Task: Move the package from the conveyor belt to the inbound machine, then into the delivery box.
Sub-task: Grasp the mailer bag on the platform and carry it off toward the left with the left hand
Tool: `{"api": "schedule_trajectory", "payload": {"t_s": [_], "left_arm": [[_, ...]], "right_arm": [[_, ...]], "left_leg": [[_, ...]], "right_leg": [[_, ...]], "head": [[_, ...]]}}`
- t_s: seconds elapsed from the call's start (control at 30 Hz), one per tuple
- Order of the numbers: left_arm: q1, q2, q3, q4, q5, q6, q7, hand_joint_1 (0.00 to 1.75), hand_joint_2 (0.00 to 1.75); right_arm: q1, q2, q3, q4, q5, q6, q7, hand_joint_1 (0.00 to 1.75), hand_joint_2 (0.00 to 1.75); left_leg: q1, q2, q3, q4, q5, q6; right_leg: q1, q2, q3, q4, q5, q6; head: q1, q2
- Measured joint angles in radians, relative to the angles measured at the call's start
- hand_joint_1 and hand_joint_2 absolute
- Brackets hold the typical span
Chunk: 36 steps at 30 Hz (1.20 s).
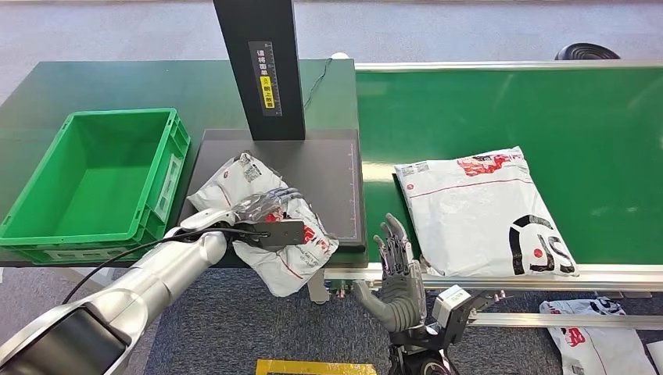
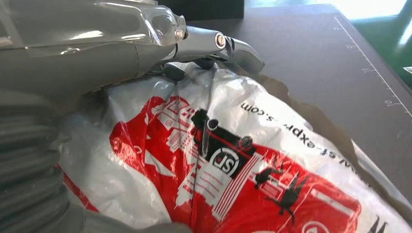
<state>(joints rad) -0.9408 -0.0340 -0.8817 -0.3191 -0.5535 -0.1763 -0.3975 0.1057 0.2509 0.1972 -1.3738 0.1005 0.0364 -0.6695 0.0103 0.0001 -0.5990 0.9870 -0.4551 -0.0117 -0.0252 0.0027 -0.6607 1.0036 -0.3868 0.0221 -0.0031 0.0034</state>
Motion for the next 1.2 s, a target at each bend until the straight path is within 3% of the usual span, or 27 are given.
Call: {"api": "schedule_trajectory", "payload": {"t_s": [0.97,1.2], "left_arm": [[0.067,0.041,0.201,0.000,-0.023,0.163,0.026,1.75,1.75],[0.084,0.041,0.308,-0.022,0.043,0.287,-0.027,1.75,1.75]], "right_arm": [[0.014,0.000,-0.023,-0.019,0.018,-0.001,0.005,0.00,1.75],[0.027,0.000,-0.024,-0.024,0.017,-0.013,0.006,0.00,1.75]], "left_leg": [[0.000,0.000,0.004,0.000,0.000,0.000],[0.000,0.000,0.002,0.000,0.001,0.000]], "right_leg": [[0.000,0.000,0.003,0.000,0.001,0.000],[0.000,0.000,0.000,0.000,0.001,0.000]], "head": [[0.000,0.000],[0.000,0.000]]}}
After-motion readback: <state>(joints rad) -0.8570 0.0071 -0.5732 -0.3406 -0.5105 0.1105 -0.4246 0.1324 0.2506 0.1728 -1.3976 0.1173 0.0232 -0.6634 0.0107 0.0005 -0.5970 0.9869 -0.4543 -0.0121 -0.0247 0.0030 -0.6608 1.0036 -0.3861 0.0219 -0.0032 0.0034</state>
